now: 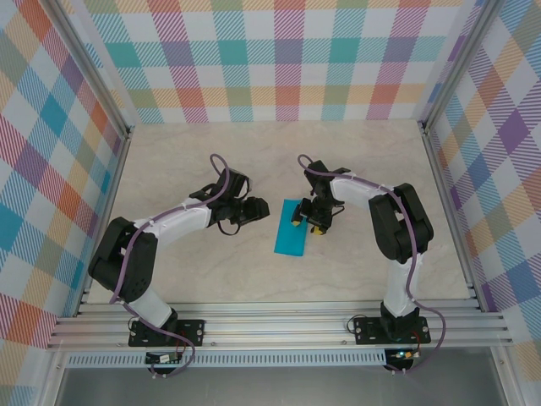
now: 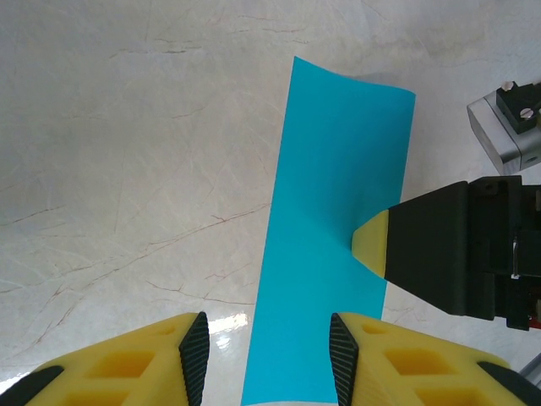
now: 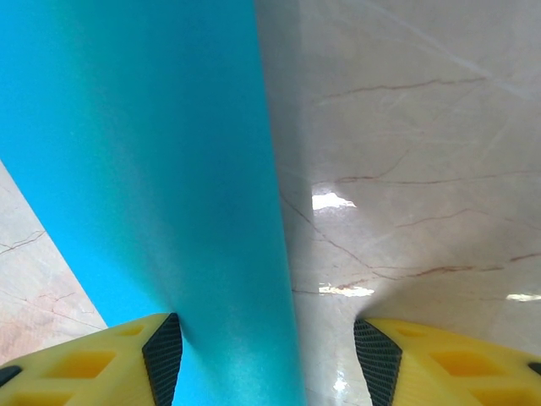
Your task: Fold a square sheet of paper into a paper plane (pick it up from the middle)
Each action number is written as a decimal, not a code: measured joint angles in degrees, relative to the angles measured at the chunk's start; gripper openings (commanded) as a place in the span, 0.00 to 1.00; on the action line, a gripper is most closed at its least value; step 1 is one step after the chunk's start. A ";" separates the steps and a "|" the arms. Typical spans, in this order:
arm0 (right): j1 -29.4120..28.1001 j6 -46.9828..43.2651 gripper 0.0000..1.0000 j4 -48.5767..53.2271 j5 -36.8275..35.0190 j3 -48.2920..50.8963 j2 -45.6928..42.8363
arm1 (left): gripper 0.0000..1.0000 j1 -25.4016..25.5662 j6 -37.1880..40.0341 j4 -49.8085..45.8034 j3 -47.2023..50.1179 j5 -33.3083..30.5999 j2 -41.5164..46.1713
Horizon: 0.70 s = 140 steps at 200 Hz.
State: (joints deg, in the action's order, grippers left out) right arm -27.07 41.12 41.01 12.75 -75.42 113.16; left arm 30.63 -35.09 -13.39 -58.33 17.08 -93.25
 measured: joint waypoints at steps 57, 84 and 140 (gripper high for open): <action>-0.04 0.00 0.59 0.46 -0.35 -0.28 0.26 | 0.43 0.02 0.02 0.00 -0.02 0.79 -0.81; -0.04 0.13 0.60 0.44 -0.31 -0.28 0.33 | 0.43 0.11 0.00 0.00 -0.20 1.18 -2.21; -0.04 0.39 0.61 0.87 -0.15 -0.85 0.76 | 0.43 0.74 0.00 0.07 -0.85 1.88 -2.95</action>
State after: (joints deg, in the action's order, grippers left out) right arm -27.11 41.52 41.89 12.60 -76.27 113.93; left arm 31.38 -35.09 -13.32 -59.18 18.96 -96.20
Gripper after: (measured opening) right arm 0.604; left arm 0.428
